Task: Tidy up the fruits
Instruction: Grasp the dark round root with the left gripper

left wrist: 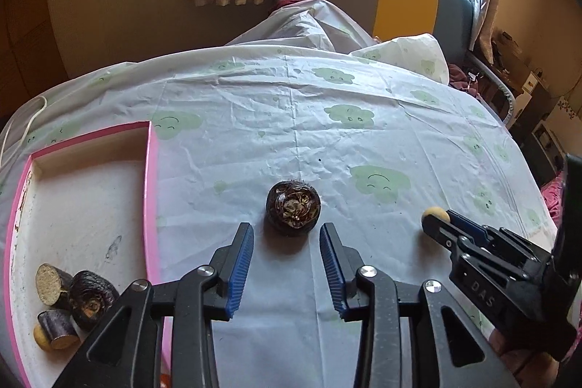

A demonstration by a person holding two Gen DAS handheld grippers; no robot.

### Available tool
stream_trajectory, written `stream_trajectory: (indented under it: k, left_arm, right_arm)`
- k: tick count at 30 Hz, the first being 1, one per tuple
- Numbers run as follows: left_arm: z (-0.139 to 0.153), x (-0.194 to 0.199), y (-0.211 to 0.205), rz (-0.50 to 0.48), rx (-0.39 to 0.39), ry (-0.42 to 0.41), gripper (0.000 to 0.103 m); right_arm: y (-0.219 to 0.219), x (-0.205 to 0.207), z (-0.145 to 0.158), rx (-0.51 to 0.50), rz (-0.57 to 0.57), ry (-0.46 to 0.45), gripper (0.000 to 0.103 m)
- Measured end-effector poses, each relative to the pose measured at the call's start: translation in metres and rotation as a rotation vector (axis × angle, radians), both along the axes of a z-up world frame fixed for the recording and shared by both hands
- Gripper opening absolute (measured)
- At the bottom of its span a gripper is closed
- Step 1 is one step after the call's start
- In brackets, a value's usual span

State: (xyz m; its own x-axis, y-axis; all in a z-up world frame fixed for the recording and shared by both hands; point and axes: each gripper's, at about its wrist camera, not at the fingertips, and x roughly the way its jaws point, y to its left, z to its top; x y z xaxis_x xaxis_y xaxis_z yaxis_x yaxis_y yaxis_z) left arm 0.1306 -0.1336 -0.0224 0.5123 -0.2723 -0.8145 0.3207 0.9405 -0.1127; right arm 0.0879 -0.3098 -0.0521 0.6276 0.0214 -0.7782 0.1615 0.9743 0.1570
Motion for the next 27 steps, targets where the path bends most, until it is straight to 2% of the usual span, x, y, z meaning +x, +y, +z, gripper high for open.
stream_trajectory:
  k: [4,6,8,9,12,13,14,18,27]
  left_arm:
    - [-0.009,0.009,-0.012,-0.005,0.017,0.005,0.039]
    - [-0.013,0.013,-0.015,-0.003,0.018,0.01,0.045]
    - [-0.018,0.017,-0.016,0.012,0.033,0.018,0.062]
    - [-0.021,0.019,-0.017,0.013,0.037,0.022,0.062]
    - [-0.027,0.024,-0.017,0.026,0.038,0.03,0.061]
    - [-0.029,0.025,-0.016,0.022,0.031,0.037,0.053]
    - [-0.032,0.026,-0.017,0.016,0.026,0.045,0.039]
    - [-0.034,0.019,-0.016,-0.015,0.015,0.024,0.039]
    - [-0.028,-0.023,-0.006,-0.034,-0.003,-0.011,0.039]
  right_arm:
    - [-0.009,-0.007,-0.006,-0.016,-0.023,-0.006,0.027]
    - [-0.011,-0.009,-0.007,-0.019,-0.023,-0.018,0.027]
    - [-0.011,-0.011,-0.008,-0.024,-0.026,-0.024,0.027]
    - [-0.012,-0.011,-0.008,-0.021,-0.027,-0.026,0.027]
    - [-0.012,-0.011,-0.008,-0.02,-0.033,-0.03,0.027]
    - [-0.011,-0.011,-0.009,-0.02,-0.033,-0.03,0.027]
    - [-0.011,-0.01,-0.008,-0.02,-0.034,-0.03,0.027]
    - [-0.013,-0.009,-0.012,0.006,-0.031,-0.017,0.027]
    - [-0.009,-0.008,-0.012,-0.021,-0.031,-0.009,0.026]
